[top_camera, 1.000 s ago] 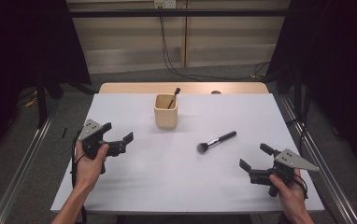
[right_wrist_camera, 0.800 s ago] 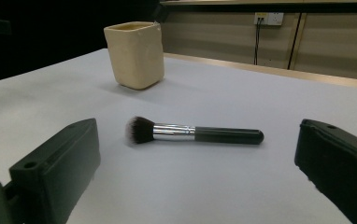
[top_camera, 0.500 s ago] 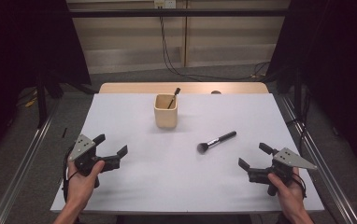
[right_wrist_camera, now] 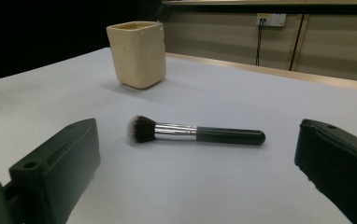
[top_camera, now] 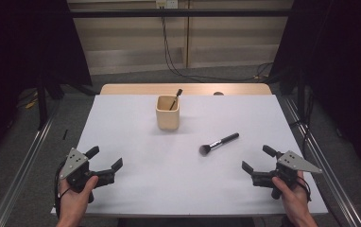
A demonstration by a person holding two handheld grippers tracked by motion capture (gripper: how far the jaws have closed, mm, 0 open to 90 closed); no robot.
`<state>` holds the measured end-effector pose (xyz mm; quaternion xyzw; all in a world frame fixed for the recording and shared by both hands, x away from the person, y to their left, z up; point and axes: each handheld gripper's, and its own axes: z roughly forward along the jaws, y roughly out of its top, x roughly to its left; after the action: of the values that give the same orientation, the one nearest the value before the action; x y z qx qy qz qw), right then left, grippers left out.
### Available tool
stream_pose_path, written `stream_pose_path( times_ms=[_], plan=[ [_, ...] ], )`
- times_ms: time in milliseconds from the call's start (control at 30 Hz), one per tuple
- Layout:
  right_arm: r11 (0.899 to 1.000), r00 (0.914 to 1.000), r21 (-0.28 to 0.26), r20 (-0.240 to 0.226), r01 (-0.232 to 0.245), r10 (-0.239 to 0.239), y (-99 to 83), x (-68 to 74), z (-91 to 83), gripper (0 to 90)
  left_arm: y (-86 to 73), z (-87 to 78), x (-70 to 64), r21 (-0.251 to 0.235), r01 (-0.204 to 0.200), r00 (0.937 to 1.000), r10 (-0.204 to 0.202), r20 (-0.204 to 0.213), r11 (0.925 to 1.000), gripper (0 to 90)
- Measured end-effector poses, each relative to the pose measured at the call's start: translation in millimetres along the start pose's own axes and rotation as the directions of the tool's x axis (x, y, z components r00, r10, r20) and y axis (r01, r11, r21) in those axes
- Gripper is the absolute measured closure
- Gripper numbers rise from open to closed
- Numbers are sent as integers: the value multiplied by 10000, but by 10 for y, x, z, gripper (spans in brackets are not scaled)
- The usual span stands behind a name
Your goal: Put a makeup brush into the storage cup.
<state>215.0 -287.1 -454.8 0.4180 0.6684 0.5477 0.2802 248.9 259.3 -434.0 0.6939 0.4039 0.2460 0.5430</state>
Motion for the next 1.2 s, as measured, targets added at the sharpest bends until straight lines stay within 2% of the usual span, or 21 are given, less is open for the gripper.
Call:
stream_pose_path(
  times_ms=[67,333,433,867,1033,1067,1200],
  plan=[
    [10000,10000,18,-2,9,-9,1,-5,2,0,-11,-19,1,-8,-83,9999,83,99,10000,31],
    [10000,10000,-24,-8,15,-15,2,-6,-4,0,-80,-119,60,-353,14,10000,-17,-88,9994,31],
    [10000,10000,-9,-6,3,-3,3,-11,-7,0,-98,-143,68,-392,-194,9998,193,-37,9990,30],
    [10000,9999,-14,-115,72,-72,29,-12,26,0,-130,-145,59,-170,-50,9998,53,166,9998,31],
    [10000,9997,34,-229,21,-21,63,-10,72,0,-138,-157,50,-78,-168,9997,170,180,9998,31],
    [9999,9996,31,-239,142,-141,71,-17,83,0,-138,-163,49,-38,-285,9996,286,92,9996,31],
    [9999,9995,97,-283,111,-108,119,-34,146,0,-129,-185,41,-103,-240,9997,240,29,9997,31]
  ],
)
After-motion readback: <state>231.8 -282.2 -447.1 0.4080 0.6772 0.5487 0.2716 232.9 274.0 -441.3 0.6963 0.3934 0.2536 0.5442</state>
